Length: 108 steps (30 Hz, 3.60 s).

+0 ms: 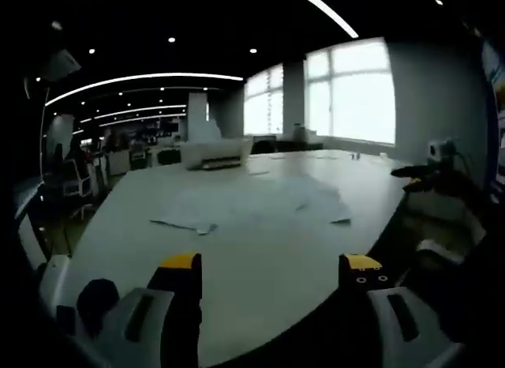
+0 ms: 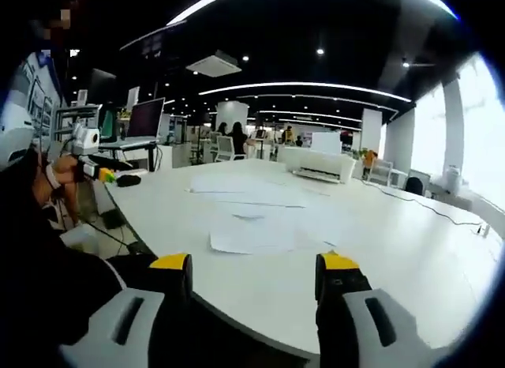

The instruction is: Organize the stack of printing papers by aligning and flattening the scattered papers on the table

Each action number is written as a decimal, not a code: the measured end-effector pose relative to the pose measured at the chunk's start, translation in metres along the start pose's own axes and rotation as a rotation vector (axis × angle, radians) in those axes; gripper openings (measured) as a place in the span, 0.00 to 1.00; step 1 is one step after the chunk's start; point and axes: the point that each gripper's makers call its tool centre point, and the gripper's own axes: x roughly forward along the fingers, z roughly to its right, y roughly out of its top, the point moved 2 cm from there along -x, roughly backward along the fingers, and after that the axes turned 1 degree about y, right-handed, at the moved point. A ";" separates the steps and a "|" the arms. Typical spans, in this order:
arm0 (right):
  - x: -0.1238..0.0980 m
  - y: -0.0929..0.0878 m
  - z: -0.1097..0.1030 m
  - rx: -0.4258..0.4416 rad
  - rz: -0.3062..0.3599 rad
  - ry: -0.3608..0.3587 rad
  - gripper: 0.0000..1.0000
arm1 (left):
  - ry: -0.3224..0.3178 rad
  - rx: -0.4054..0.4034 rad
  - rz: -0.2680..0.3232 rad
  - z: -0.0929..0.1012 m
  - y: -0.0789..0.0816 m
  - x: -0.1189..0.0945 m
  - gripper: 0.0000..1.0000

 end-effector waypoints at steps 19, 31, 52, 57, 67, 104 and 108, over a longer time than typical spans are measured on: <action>0.037 0.009 -0.016 0.003 0.040 0.070 0.56 | -0.002 0.009 0.002 0.002 -0.001 -0.001 0.73; 0.046 0.005 -0.021 -0.005 0.029 0.080 0.56 | -0.012 0.010 -0.001 0.005 -0.004 0.001 0.73; 0.067 -0.005 -0.022 -0.006 0.016 0.100 0.56 | -0.048 0.017 0.005 0.012 -0.004 0.006 0.73; 0.069 -0.008 -0.024 -0.003 0.012 0.106 0.56 | -0.055 0.013 0.007 0.013 -0.004 0.007 0.73; 0.074 -0.014 -0.025 -0.003 -0.001 0.107 0.56 | -0.058 0.018 -0.003 0.016 -0.007 0.009 0.73; 0.103 -0.027 -0.025 -0.045 -0.035 0.114 0.53 | -0.065 0.015 -0.017 0.018 -0.013 0.013 0.73; 0.106 -0.024 -0.026 -0.051 -0.030 0.116 0.52 | -0.065 0.016 -0.020 0.018 -0.014 0.013 0.73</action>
